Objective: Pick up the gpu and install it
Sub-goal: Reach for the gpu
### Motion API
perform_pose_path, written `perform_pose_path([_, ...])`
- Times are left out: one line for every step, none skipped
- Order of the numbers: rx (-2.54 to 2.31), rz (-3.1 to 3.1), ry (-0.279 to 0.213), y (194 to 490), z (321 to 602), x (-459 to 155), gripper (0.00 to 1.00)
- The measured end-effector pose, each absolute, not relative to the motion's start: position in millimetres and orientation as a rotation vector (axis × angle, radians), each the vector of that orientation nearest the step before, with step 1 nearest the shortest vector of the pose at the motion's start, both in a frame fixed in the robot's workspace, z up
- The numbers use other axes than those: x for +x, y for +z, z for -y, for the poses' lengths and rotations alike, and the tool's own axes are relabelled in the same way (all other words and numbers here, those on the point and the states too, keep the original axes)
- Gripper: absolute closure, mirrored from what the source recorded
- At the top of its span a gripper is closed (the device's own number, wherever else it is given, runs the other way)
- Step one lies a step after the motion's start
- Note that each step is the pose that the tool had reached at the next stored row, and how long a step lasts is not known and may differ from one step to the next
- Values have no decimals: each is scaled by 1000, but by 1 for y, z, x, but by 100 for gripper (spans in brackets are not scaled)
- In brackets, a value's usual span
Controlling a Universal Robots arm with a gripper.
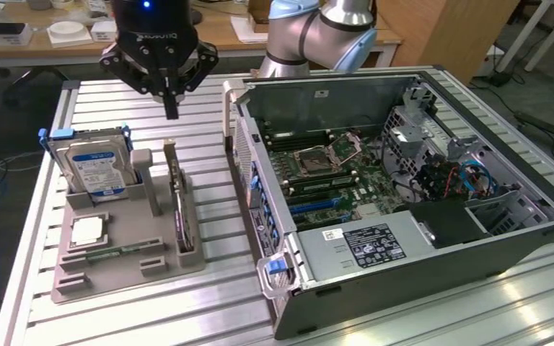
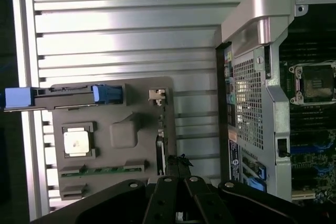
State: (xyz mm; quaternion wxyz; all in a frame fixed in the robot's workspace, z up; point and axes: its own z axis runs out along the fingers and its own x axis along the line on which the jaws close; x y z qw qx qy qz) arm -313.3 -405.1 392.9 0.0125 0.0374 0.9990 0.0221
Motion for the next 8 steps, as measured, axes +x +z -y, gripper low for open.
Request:
perform_pose_path([117, -3114, 69, 393, 405, -315, 90])
perform_pose_path([117, -3114, 69, 393, 405, -317, 90])
perform_pose_path([117, -3114, 69, 393, 405, -318, 90])
perform_pose_path([117, -3114, 69, 393, 405, -320, 90])
perform_pose_path([117, -3114, 69, 393, 406, -322, 90])
perform_pose_path([117, -3114, 69, 393, 406, -323, 90])
perform_pose_path([117, -3114, 69, 393, 406, -325, 90])
perform_pose_path([117, -3114, 69, 393, 406, -327, 90])
